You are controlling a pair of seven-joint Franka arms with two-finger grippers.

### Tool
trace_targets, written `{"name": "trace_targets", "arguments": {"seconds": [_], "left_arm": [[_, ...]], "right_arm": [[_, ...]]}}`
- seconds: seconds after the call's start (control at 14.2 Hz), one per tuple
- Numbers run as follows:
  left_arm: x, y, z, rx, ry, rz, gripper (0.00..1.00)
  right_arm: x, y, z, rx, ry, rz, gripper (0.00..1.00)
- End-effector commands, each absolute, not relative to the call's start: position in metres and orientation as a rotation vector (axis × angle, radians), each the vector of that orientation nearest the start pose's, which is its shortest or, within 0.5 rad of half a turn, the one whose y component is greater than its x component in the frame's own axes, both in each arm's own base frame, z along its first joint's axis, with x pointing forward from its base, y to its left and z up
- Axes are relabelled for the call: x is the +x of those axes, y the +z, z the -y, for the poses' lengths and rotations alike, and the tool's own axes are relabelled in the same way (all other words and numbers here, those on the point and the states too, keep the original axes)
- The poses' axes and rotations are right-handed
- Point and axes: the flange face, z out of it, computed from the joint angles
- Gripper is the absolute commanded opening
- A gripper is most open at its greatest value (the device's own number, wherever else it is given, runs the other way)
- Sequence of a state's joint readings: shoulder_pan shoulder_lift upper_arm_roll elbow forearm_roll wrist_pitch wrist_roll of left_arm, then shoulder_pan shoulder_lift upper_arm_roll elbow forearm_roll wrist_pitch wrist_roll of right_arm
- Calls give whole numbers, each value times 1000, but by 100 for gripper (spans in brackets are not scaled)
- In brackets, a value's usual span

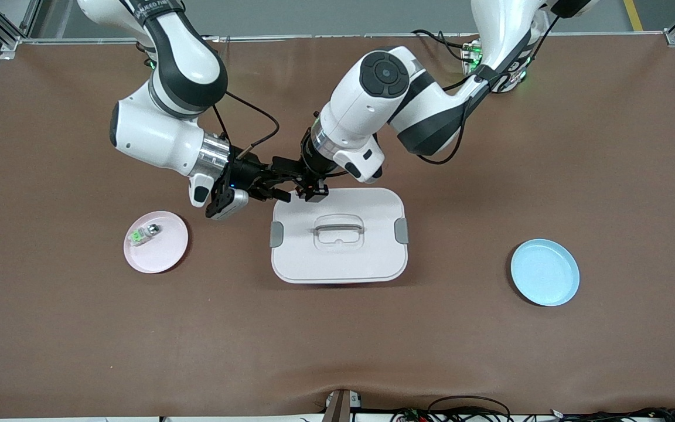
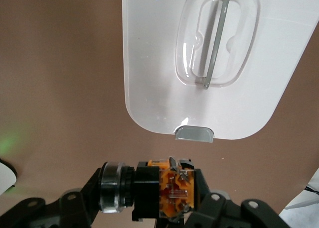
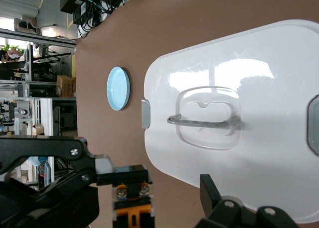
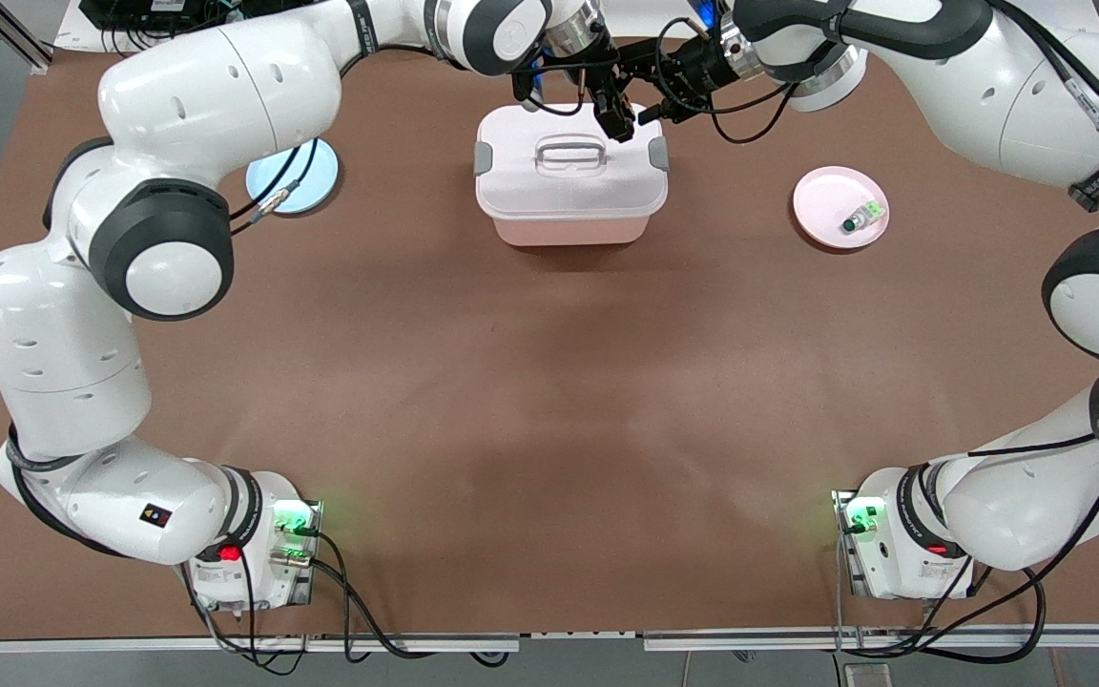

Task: Transfer orange switch to right arm and place
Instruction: 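Grasp the orange switch with the right gripper from the left gripper, then open the left gripper and withdraw it while the right gripper moves to the pink plate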

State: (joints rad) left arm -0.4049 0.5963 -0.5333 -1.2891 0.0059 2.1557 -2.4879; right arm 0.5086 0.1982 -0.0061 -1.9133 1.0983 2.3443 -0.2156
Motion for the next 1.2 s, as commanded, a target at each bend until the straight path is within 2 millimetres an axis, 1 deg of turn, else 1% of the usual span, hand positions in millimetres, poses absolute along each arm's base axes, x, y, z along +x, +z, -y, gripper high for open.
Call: {"name": "trace_targets", "arguments": {"seconds": [0.0,0.28,0.35,0.42,0.49,0.56,0.63,0.78,1.13], "left_arm": [[513,480,542,1850,-452,-2075,0],[513,480,542,1851,-451,-2074,0],[513,480,542,1853,-451,-2072,0],[514,479,542,1854,-452,-2074,0],[514,479,542,1854,-452,-2074,0],[513,478,542,1856,-451,-2073,0],[514,479,542,1855,-451,-2072,0],[514,479,542,1855,-451,-2072,0],[514,478,542,1856,-452,-2071,0]], "right_arm": [[549,415,-308,-2255,-80,40,93],[547,413,-308,-2256,-71,37,93],[547,413,-308,-2256,-77,51,85],[548,412,-307,-2255,-98,98,62],[548,412,-306,-2250,-117,141,42],[549,413,-305,-2248,-119,146,24],[548,414,-305,-2241,-105,130,0],[547,415,-306,-2236,-63,79,0],[547,415,-306,-2236,-63,77,0]]}}
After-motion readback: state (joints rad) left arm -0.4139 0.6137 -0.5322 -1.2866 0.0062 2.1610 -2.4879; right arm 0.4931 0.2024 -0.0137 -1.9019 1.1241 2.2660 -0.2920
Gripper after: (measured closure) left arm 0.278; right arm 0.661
